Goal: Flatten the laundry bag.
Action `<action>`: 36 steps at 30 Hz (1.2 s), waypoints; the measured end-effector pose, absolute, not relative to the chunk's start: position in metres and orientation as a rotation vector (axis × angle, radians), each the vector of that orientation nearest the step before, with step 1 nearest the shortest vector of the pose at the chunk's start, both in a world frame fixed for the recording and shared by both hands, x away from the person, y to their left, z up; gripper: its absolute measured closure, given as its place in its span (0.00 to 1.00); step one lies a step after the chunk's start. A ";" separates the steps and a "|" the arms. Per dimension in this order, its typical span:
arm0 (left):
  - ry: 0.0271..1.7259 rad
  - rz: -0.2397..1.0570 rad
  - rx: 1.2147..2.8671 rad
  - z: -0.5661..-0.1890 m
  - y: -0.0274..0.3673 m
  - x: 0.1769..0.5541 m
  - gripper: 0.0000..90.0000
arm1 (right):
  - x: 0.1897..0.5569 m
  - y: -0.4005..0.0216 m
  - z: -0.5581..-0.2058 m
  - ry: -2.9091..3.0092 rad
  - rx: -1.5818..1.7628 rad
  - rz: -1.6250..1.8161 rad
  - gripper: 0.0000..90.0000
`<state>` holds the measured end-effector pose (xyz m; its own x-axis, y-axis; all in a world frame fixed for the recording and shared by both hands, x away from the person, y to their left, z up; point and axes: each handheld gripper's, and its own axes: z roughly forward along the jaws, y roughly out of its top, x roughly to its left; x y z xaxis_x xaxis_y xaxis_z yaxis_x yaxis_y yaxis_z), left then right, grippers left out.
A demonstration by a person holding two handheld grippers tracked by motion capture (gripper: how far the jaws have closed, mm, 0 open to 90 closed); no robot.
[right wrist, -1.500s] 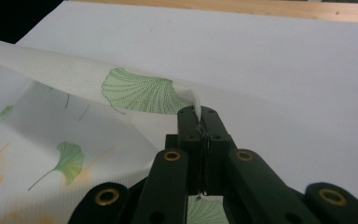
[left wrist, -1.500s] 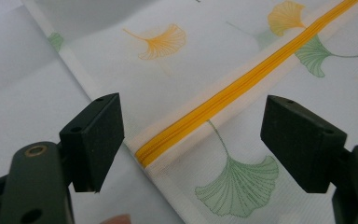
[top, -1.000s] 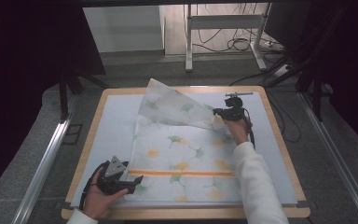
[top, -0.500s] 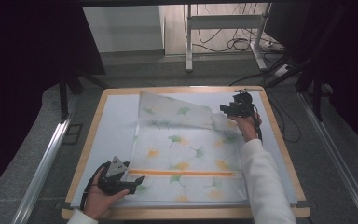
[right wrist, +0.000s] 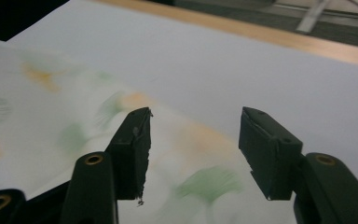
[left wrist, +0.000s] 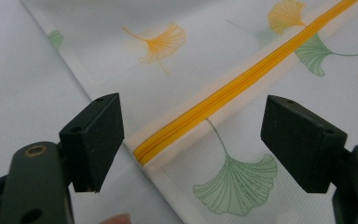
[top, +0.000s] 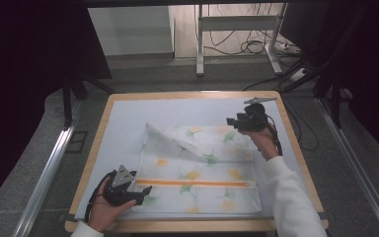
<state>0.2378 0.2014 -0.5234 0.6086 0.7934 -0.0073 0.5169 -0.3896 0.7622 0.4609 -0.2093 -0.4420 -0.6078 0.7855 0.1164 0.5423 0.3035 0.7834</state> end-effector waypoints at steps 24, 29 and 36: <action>1.021 0.457 2.093 -0.525 0.199 0.237 0.24 | 0.403 -0.045 -0.512 2.796 0.727 0.880 0.36; 1.020 0.457 2.090 -0.524 0.199 0.237 0.24 | 0.407 -0.038 -0.518 2.804 0.709 0.826 0.42; 1.018 0.458 2.095 -0.524 0.197 0.236 0.24 | 0.407 -0.037 -0.517 2.767 0.701 0.772 0.59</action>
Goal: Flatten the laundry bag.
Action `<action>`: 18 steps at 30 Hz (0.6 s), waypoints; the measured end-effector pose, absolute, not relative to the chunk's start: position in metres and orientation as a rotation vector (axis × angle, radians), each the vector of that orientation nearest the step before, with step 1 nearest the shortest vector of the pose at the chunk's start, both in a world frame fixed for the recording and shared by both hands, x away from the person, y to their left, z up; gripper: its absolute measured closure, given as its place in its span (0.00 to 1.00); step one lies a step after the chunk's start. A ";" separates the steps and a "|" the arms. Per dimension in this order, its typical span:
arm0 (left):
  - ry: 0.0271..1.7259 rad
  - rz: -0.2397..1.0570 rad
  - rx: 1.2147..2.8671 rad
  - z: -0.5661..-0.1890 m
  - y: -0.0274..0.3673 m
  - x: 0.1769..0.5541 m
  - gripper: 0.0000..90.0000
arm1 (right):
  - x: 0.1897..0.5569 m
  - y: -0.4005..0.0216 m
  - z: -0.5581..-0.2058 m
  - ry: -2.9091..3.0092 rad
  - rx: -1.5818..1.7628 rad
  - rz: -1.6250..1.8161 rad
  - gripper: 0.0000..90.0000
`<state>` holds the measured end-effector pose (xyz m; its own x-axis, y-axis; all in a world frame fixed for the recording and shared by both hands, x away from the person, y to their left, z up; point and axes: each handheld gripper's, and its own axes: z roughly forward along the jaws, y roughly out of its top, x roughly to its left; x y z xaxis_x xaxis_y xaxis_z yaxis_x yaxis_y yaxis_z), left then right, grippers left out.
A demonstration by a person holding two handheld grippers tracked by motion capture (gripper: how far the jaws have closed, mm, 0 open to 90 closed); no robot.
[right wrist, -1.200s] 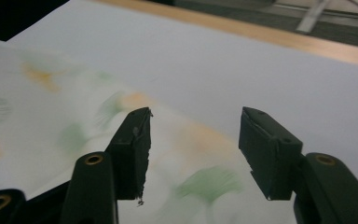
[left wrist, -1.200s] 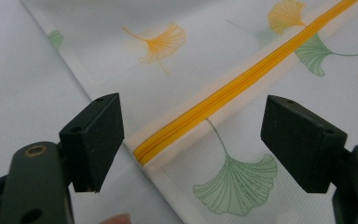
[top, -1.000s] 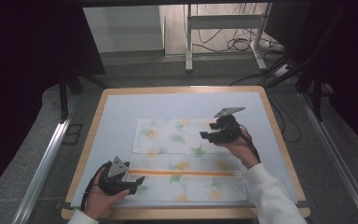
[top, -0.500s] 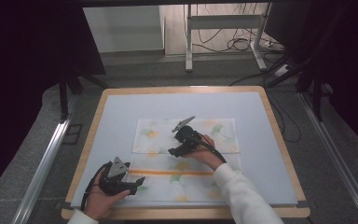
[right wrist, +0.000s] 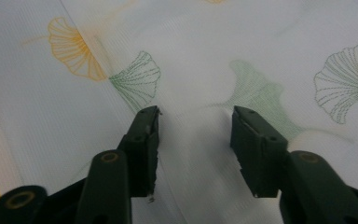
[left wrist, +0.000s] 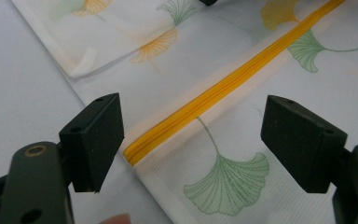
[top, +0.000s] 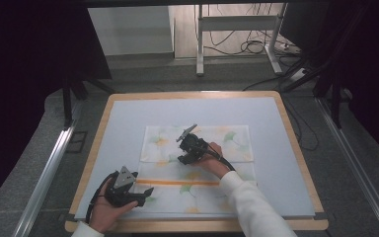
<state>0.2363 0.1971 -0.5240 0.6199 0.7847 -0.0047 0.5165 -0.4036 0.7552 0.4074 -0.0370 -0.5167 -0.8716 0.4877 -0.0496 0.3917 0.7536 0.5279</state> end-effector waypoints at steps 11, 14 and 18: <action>1.015 0.459 2.093 -0.524 0.197 0.236 0.24 | 0.412 -0.039 -0.513 2.743 0.709 0.744 0.98; 1.016 0.459 2.093 -0.524 0.198 0.236 0.24 | 0.414 -0.040 -0.511 2.741 0.723 0.773 0.98; 1.013 0.457 2.097 -0.524 0.197 0.236 0.24 | 0.421 -0.046 -0.500 2.707 0.764 0.894 0.98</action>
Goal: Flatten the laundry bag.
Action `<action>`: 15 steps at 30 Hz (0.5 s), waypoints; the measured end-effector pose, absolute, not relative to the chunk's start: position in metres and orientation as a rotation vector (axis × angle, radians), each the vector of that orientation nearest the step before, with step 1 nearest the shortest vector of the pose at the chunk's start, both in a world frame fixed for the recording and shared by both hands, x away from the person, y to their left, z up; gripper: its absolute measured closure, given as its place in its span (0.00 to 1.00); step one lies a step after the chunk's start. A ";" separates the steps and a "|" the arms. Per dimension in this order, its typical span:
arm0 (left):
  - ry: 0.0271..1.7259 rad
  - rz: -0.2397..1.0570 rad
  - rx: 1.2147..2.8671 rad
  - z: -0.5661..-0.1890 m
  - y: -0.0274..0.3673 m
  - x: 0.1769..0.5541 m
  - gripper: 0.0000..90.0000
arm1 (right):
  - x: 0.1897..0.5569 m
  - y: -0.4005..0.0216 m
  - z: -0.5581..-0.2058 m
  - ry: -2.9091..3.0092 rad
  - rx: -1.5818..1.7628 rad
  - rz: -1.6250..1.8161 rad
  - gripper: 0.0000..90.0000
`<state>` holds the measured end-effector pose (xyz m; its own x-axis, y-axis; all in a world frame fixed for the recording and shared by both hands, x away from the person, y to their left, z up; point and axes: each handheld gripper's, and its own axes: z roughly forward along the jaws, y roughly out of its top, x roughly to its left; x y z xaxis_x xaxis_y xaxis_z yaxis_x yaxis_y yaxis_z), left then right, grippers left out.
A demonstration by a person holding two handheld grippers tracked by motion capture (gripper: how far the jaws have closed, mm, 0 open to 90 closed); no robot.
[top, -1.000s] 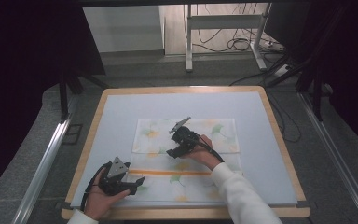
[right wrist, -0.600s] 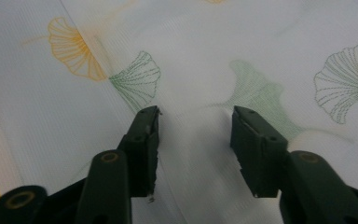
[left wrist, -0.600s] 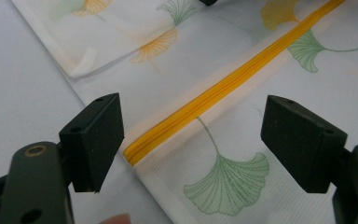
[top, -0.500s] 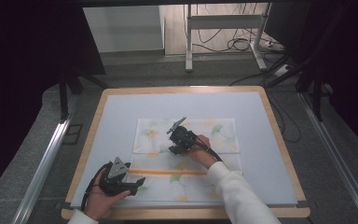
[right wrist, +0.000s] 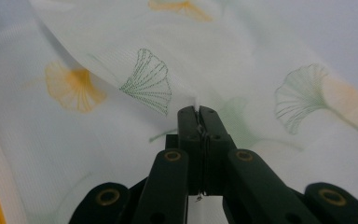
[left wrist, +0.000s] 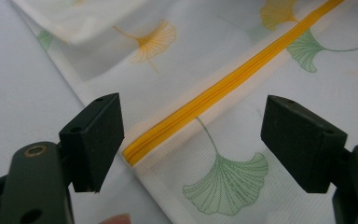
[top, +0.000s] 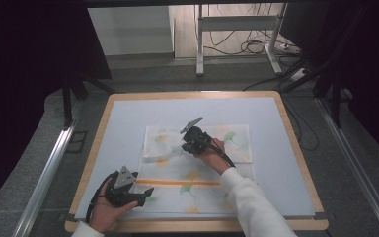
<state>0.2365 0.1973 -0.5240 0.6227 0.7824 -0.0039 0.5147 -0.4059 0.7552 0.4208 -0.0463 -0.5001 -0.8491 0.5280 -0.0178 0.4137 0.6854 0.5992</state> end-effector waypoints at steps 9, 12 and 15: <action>1.012 0.451 2.092 -0.524 0.197 0.236 0.24 | 0.447 -0.057 -0.474 2.644 0.866 0.999 0.98; 1.008 0.450 2.092 -0.523 0.197 0.236 0.24 | 0.460 -0.060 -0.470 2.621 0.915 1.021 0.98; 1.007 0.446 2.090 -0.523 0.198 0.236 0.24 | 0.480 -0.064 -0.470 2.590 0.990 1.021 0.98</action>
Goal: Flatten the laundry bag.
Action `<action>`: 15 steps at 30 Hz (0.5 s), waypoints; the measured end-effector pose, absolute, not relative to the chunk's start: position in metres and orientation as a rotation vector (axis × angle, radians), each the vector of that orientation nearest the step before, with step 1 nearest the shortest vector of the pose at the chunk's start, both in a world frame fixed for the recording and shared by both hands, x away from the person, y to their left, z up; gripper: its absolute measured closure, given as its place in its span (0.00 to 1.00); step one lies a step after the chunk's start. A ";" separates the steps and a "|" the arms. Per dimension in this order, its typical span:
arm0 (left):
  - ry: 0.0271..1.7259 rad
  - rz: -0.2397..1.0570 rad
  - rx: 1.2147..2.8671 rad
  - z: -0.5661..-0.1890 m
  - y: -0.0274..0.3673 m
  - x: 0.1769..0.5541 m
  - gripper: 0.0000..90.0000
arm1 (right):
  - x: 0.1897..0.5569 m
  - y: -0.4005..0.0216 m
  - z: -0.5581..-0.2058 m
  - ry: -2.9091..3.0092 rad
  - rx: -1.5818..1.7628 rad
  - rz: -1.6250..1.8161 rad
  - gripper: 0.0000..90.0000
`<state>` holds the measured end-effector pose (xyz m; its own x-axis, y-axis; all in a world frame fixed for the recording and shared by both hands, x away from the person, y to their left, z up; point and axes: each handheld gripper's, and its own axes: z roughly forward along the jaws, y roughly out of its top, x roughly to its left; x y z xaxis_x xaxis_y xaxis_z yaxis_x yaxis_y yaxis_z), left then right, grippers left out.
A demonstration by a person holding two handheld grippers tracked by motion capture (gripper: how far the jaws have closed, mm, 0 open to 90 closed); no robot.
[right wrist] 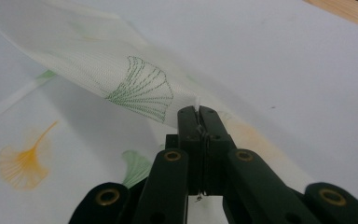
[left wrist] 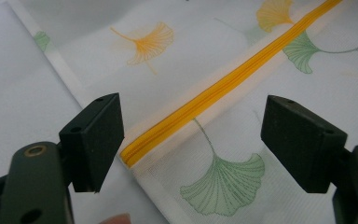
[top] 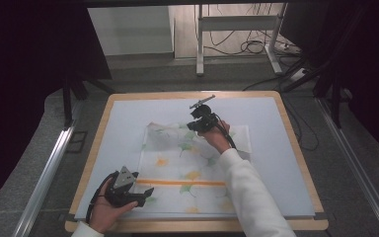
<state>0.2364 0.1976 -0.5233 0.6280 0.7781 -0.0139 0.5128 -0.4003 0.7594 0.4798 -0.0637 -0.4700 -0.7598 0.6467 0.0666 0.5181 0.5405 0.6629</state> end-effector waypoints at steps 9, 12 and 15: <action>1.002 0.442 2.085 -0.523 0.198 0.237 0.24 | 0.516 -0.073 -0.484 2.513 1.148 0.975 0.98; 1.002 0.439 2.083 -0.522 0.198 0.236 0.24 | 0.528 -0.074 -0.488 2.487 1.153 0.924 0.98; 0.997 0.437 2.084 -0.522 0.197 0.236 0.24 | 0.540 -0.072 -0.489 2.464 1.166 0.900 0.97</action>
<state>0.2363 0.1967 -0.5219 0.6351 0.7722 -0.0207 0.5080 -0.3973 0.7643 0.5401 -0.0724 -0.4893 -0.6398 0.7683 0.0206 0.6007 0.4832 0.6370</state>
